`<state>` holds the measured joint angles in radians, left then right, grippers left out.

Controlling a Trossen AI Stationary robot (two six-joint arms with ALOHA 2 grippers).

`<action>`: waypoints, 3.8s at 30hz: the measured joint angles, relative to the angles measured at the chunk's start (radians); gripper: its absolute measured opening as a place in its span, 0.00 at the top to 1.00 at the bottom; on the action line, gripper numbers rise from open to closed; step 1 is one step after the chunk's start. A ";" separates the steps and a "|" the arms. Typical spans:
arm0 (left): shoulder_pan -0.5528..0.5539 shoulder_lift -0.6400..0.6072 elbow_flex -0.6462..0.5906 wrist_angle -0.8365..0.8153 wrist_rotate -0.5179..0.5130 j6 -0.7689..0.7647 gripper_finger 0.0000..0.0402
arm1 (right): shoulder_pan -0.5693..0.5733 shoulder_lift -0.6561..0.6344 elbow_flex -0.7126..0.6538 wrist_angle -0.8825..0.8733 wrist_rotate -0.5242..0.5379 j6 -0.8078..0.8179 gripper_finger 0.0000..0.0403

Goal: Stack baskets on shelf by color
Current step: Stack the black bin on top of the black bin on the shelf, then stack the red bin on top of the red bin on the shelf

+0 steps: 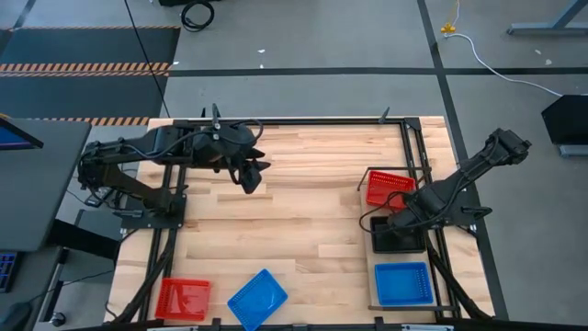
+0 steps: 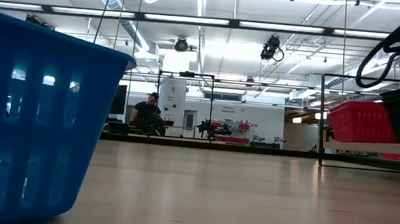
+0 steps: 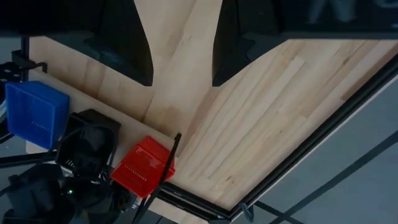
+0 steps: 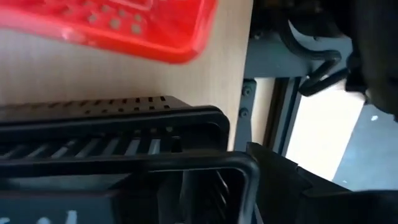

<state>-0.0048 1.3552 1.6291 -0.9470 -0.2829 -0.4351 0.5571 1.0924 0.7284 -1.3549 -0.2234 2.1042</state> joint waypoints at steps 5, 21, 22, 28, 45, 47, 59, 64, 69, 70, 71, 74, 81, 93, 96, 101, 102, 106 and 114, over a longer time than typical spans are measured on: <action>0.001 0.000 0.000 0.000 -0.001 -0.023 0.57 | 0.000 0.000 -0.026 0.044 0.041 0.025 0.56; 0.000 0.000 0.000 -0.017 0.000 -0.079 0.57 | 0.050 0.001 -0.054 0.072 0.039 0.040 0.56; 0.001 0.000 0.000 -0.017 0.000 -0.078 0.57 | 0.055 0.000 -0.037 0.040 0.039 0.040 0.56; 0.000 -0.003 0.000 -0.021 0.000 -0.077 0.57 | 0.083 0.000 0.078 -0.166 0.076 0.039 0.56; -0.053 -0.015 0.000 -0.500 0.153 -0.367 0.57 | 0.085 0.000 0.289 -0.195 0.311 0.005 0.56; -0.082 -0.014 0.000 -0.558 0.155 -0.434 0.57 | 0.085 0.000 0.319 -0.193 0.350 -0.009 0.56; -0.373 0.025 0.000 -0.623 0.121 -1.135 0.57 | 0.085 0.000 0.379 -0.104 0.543 -0.175 0.56; -0.505 0.098 0.000 -0.575 0.172 -1.395 0.57 | 0.085 0.000 0.379 0.024 0.644 -0.316 0.56; -0.620 0.213 0.000 -0.460 0.227 -1.593 0.57 | 0.081 0.000 0.379 0.105 0.679 -0.468 0.56; -0.638 0.240 0.000 -0.453 0.247 -1.617 0.57 | 0.081 0.000 0.379 0.116 0.677 -0.488 0.56; -0.654 0.266 0.000 -0.448 0.274 -1.636 0.57 | 0.081 0.000 0.379 0.127 0.674 -0.506 0.56; -0.693 0.337 0.000 -0.446 0.357 -1.671 0.57 | 0.088 -0.001 0.379 0.165 0.662 -0.551 0.56; -0.781 0.441 0.000 -0.448 0.435 -1.749 0.57 | 0.104 -0.002 0.379 0.211 0.655 -0.611 0.56; -0.807 0.614 -0.001 -0.360 0.499 -1.759 0.57 | 0.123 -0.002 0.379 0.240 0.648 -0.635 0.56; -0.805 0.655 0.000 -0.311 0.530 -1.759 0.57 | 0.124 -0.002 0.379 0.240 0.648 -0.635 0.56; -0.814 0.662 -0.001 -0.298 0.549 -1.782 0.57 | 0.123 -0.002 0.379 0.240 0.622 -0.648 0.56; -0.819 0.657 -0.001 -0.304 0.543 -1.784 0.57 | 0.123 -0.002 0.379 0.240 0.612 -0.657 0.56; -0.835 0.621 0.000 -0.338 0.490 -1.781 0.57 | 0.123 -0.002 0.379 0.241 0.596 -0.672 0.56; -0.887 0.503 -0.151 -0.095 0.413 -1.780 0.57 | 0.123 -0.002 0.379 0.247 0.646 -0.665 0.56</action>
<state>-0.8914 1.8582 1.4780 -1.0419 0.1299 -2.2150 0.6800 1.0901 1.1076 -1.1080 0.4226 1.4391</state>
